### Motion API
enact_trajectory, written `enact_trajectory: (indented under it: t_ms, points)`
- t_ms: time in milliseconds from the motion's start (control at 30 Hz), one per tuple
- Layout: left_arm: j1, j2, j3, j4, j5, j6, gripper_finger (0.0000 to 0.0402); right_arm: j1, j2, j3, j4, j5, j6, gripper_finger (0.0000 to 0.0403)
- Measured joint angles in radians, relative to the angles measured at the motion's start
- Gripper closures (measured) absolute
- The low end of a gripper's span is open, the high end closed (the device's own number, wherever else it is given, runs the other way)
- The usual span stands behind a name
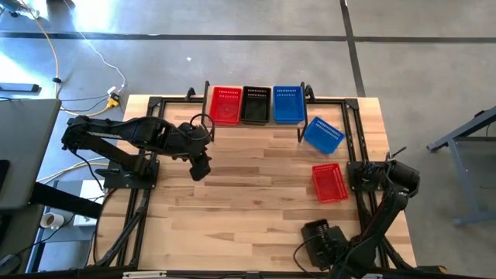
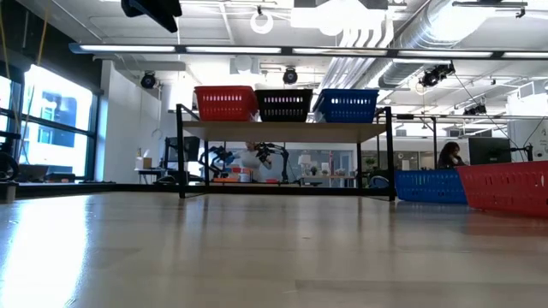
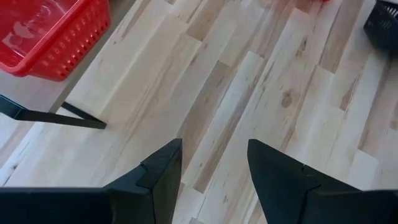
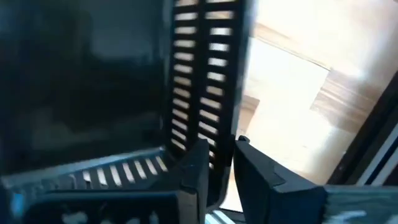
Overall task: Stack baskets on shelf by color
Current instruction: Stack the black bin on top of the black bins on the shelf
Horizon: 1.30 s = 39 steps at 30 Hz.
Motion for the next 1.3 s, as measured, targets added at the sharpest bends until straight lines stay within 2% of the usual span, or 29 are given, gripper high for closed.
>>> enact_trajectory:
  t_ms: [167,600,733,933,1167,1300]
  points:
    - [0.0,0.0,0.0,0.0,0.0,0.0,0.0229,-0.022,-0.003,0.0,0.005,0.001,0.014,0.0346]
    - [0.0,0.0,0.0,0.0,0.0,0.004,0.0229,-0.034,-0.012,0.0,0.014,-0.01,0.006,0.0292]
    - [0.0,0.0,0.0,0.0,0.0,0.019,0.0229,-0.04,-0.012,0.0,0.034,-0.005,-0.01,0.0315]
    - [0.0,0.0,0.0,0.0,0.0,0.019,0.0229,-0.051,-0.012,0.0,0.039,-0.026,-0.012,0.0394]
    - [0.0,0.0,0.0,0.0,0.0,0.019,0.0229,-0.073,-0.025,0.0,0.057,-0.019,-0.011,0.0399]
    - [0.0,0.0,0.0,0.0,-0.001,0.019,0.0229,-0.093,-0.059,0.0,0.069,0.063,-0.023,0.0401]
